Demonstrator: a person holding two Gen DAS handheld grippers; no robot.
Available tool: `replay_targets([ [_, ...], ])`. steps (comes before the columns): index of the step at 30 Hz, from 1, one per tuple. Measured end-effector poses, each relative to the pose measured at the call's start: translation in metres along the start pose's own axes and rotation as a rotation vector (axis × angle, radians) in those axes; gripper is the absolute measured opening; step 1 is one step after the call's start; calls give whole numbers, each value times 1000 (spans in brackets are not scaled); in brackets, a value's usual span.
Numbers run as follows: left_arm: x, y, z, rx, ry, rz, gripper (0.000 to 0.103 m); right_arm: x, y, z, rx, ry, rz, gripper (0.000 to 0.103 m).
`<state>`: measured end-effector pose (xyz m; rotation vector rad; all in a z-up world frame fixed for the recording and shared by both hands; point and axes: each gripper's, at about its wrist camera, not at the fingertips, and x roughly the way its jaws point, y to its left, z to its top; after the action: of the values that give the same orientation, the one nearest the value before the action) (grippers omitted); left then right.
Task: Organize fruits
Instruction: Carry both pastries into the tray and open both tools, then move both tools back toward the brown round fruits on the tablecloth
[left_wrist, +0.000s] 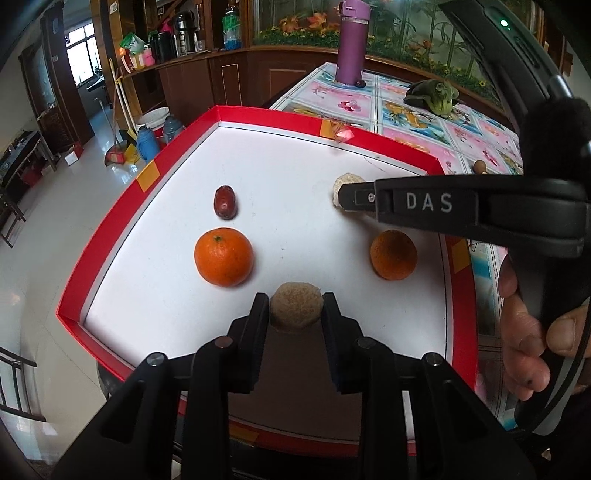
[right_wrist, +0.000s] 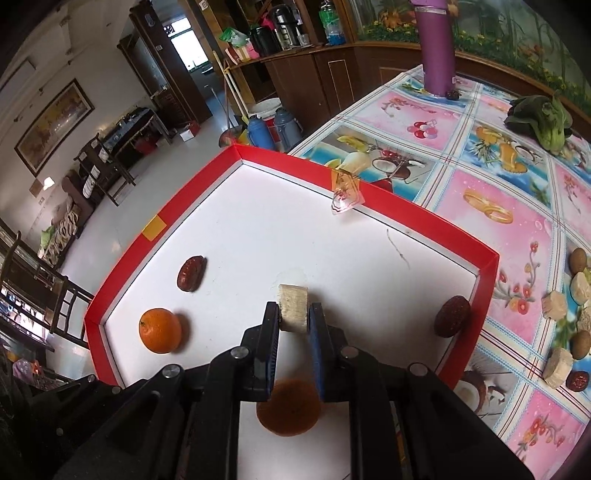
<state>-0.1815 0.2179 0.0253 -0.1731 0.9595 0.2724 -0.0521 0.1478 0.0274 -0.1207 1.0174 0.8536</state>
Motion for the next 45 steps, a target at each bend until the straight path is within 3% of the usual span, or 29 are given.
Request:
replay_targets([
  [1, -1, 0, 0, -6, 2, 7, 45, -1, -1, 0, 5, 4, 4, 18],
  [2, -1, 1, 0, -10, 0, 15, 63, -3, -3, 0, 12, 4, 10, 23],
  [4, -3, 1, 0, -11, -12, 41, 79, -10, -7, 0, 21, -6, 21, 33],
  [6, -9, 0, 1, 1, -35, 57, 79, -20, -9, 0, 24, -34, 34, 42],
  [15, -44, -17, 14, 20, -146, 31, 79, -84, -44, -21, 47, -171, 32, 42],
  [19, -55, -42, 18, 81, -180, -22, 79, -121, -91, -45, 116, -231, -17, 42],
  [23, -53, -68, 15, 130, -166, -80, 80, -151, -139, -77, 215, -265, -88, 43],
  [33, -43, -145, 26, 284, -153, -147, 81, -177, -206, -125, 311, -244, -278, 43],
  [45, 15, -192, 43, 353, -36, -143, 81, -151, -226, -122, 271, -179, -307, 40],
])
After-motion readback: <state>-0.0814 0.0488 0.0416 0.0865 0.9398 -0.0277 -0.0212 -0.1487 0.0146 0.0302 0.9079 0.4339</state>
